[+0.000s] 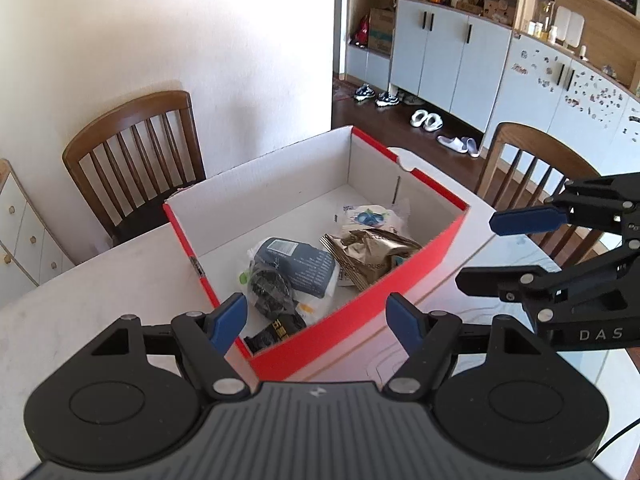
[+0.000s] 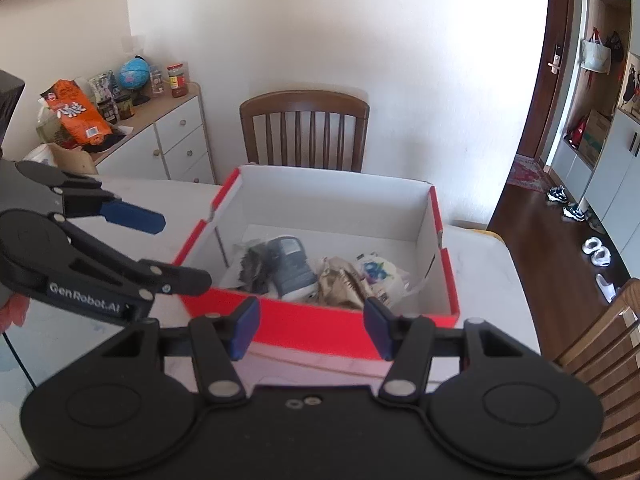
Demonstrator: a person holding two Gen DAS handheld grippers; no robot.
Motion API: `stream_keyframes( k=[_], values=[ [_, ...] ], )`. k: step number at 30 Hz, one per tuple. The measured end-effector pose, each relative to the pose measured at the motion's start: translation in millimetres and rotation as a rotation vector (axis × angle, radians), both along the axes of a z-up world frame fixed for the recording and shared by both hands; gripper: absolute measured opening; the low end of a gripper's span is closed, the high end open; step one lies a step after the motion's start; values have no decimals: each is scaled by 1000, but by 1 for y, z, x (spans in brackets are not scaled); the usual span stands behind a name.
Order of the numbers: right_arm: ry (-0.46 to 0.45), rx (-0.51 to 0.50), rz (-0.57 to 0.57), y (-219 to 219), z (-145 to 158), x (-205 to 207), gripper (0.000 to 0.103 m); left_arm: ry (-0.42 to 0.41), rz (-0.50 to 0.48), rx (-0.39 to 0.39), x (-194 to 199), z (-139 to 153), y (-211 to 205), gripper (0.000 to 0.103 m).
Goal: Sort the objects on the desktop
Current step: 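Withdraw both tools from the shoebox back to the table pile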
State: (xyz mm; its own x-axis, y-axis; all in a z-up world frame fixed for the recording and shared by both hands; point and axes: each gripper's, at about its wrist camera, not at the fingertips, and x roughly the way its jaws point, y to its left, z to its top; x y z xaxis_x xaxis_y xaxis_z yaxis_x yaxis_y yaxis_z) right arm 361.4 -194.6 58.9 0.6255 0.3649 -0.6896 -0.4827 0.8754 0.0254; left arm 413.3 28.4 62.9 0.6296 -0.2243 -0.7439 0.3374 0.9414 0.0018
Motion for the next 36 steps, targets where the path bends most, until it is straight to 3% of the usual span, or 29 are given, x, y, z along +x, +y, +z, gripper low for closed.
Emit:
stream_keyframes(
  k=[18,29,36],
  values=[
    [28,3,9,21,-2,-92,57,-35,-52,-54,-93,10,42,76],
    [54,10,-22,34,-18,-126,57,-20,-50,-78,-156,-20,61,76],
    [71,5,-25,48,-34,-144,56,-18,-40,-34,-188,-45,67,76]
  ],
)
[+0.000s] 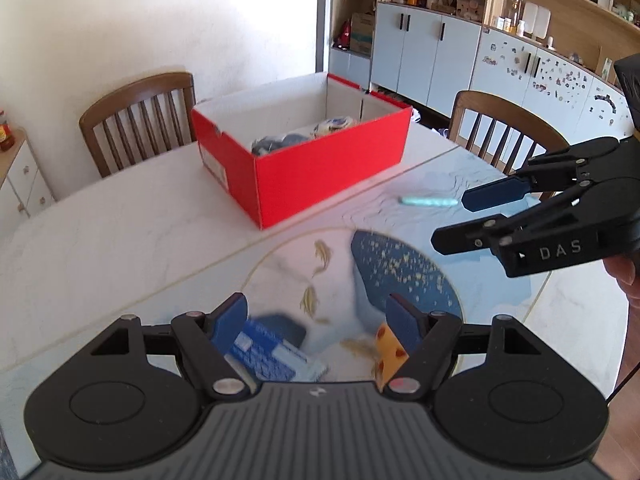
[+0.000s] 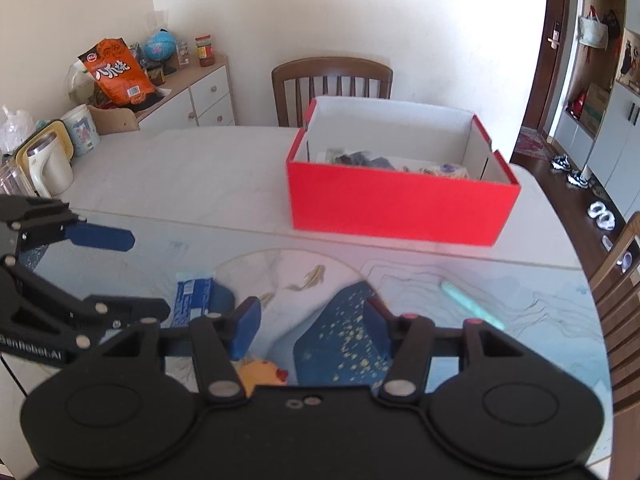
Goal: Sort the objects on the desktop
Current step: 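Withdraw both tools from the shoebox back to the table pile, then grasp yellow toy chick with right tool while left tool grasps white cable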
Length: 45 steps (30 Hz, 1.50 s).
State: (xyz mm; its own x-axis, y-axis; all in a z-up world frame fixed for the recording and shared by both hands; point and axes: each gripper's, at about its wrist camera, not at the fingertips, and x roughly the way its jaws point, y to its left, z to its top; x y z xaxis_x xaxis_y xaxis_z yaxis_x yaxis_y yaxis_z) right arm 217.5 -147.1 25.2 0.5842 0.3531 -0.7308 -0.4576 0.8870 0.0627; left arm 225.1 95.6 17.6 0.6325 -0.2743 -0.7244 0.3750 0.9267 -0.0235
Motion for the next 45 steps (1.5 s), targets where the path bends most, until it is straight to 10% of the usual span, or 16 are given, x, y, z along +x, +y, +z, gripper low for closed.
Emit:
stream_keyframes(
  k=[27,45],
  values=[
    [167,26,-95,39,-82,-20,57,135,17,-6,-58,-101,8,74],
    [236,65,-67,51,-97,-15,50,141,39,-11,-56,-107,3,29]
  ],
)
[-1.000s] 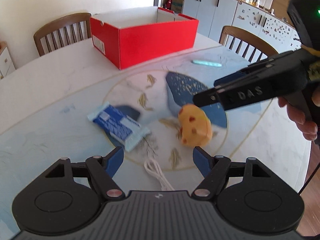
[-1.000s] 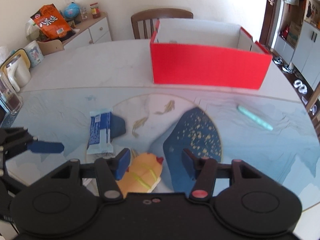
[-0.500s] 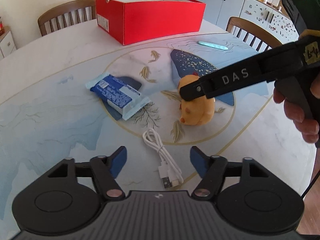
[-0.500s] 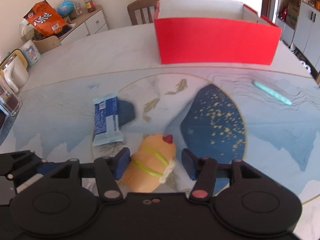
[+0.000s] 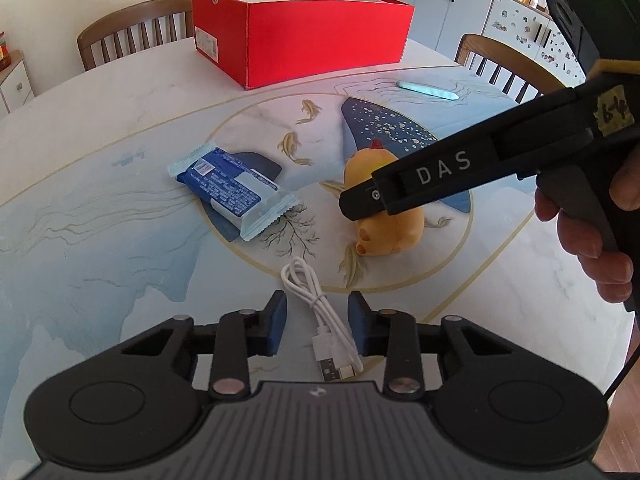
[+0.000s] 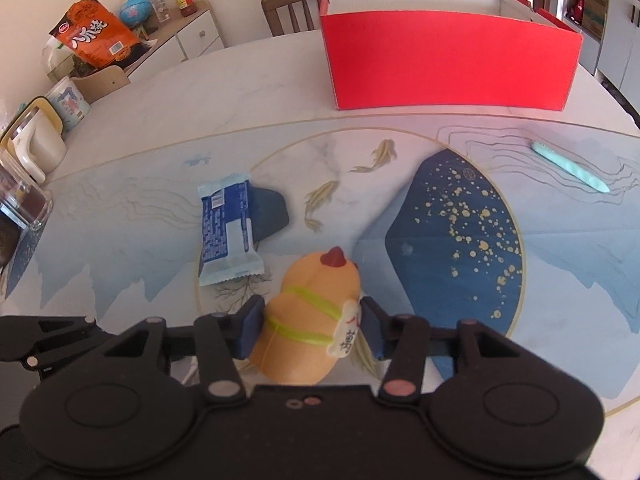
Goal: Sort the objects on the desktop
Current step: 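Grasp yellow toy chick with right tool while left tool grasps white cable, then lift and carry the toy chick and white cable over the shoebox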
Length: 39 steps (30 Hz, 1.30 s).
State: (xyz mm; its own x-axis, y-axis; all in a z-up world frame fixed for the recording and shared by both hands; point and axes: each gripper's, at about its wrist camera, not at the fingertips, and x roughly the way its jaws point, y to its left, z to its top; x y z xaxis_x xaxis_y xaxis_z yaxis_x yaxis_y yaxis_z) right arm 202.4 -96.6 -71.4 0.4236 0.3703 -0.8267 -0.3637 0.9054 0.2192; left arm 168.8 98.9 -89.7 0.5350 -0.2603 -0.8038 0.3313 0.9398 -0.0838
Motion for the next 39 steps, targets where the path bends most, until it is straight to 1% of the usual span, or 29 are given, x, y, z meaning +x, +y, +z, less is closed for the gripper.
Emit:
stream_keyframes(
  k=[3,6,10,28,36,39],
  values=[
    [-3,1,6,0,1,0,48,-2,13,2,1,0,0,15],
    [-12,-7,21,1,2,-1,46,3,21,-2,4,0,1,10],
    [-32,-24,40,1,7,-3,45,-7,32,-5,6,2,2,9],
    [-57,-21,46,-15,21,2,45,-29,45,-23,20,22,-4,9],
    [-88,-13,48,-29,40,9,45,-59,66,-55,35,44,-8,9],
    [-107,-13,54,-36,51,13,45,-67,74,-87,42,55,-9,9]
  ],
)
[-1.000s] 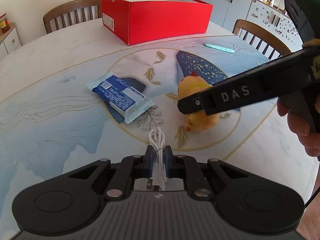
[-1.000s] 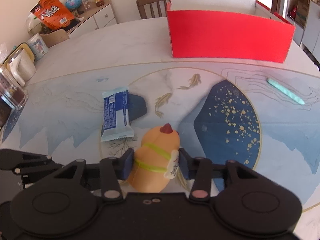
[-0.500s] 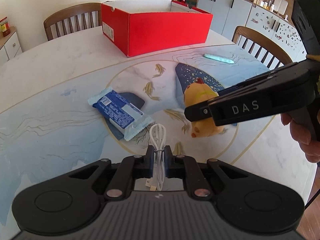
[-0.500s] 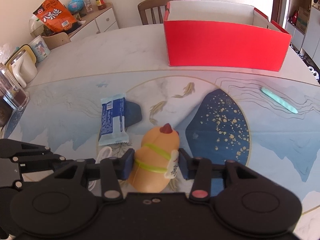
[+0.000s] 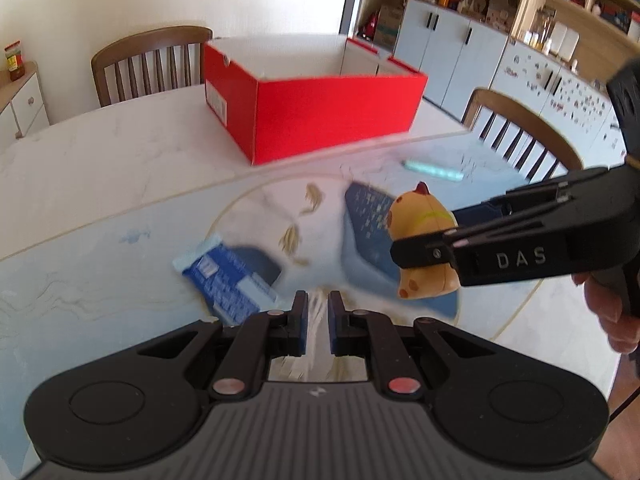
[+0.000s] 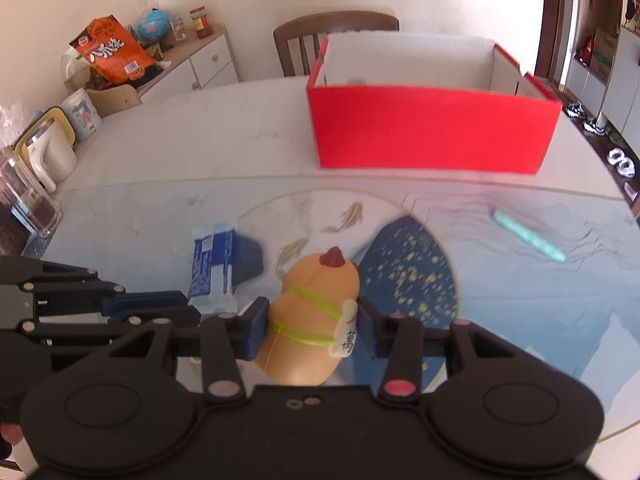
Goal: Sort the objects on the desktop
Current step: 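Lift and carry the toy chick and white cable over the shoebox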
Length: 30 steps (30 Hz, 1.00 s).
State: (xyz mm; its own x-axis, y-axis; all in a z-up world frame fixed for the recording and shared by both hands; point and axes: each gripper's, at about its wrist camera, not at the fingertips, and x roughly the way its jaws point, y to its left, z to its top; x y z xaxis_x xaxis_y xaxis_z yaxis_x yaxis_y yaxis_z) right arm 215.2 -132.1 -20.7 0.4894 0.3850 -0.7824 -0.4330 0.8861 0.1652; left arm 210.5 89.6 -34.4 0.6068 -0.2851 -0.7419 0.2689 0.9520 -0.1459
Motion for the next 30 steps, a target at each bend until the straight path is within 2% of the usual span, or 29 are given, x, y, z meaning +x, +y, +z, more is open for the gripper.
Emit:
stream_keyframes(
  k=[4,6,12,14,15,16,18,22,27,28,30],
  values=[
    [-31,-4,7,-13,13,7,45,-15,-7,24,9,6,-5,9],
    [-29,0,5,-20,14,11,45,5,-21,35,11,1,-5,9],
    [16,-1,19,-35,-1,13,46,62,-26,51,11,-24,-2,12],
    [27,-17,30,-37,-9,10,47,63,-37,50,9,-28,-3,21],
    [33,-26,36,-38,-14,8,47,65,-45,49,7,-31,-3,35],
    [37,-39,39,-39,-19,6,47,59,-44,56,5,-33,-4,57],
    [44,-65,46,-41,-28,3,48,32,-24,77,2,-35,-5,76],
    [46,-95,44,-43,-41,-1,49,43,-48,84,2,-41,-10,76],
    [43,-79,23,-46,-46,0,53,54,-53,97,1,-53,-16,75],
    [42,-78,23,-46,-46,1,56,54,-49,102,0,-55,-16,75],
    [41,-79,22,-45,-47,0,70,60,-46,105,0,-59,-17,73]
  ],
)
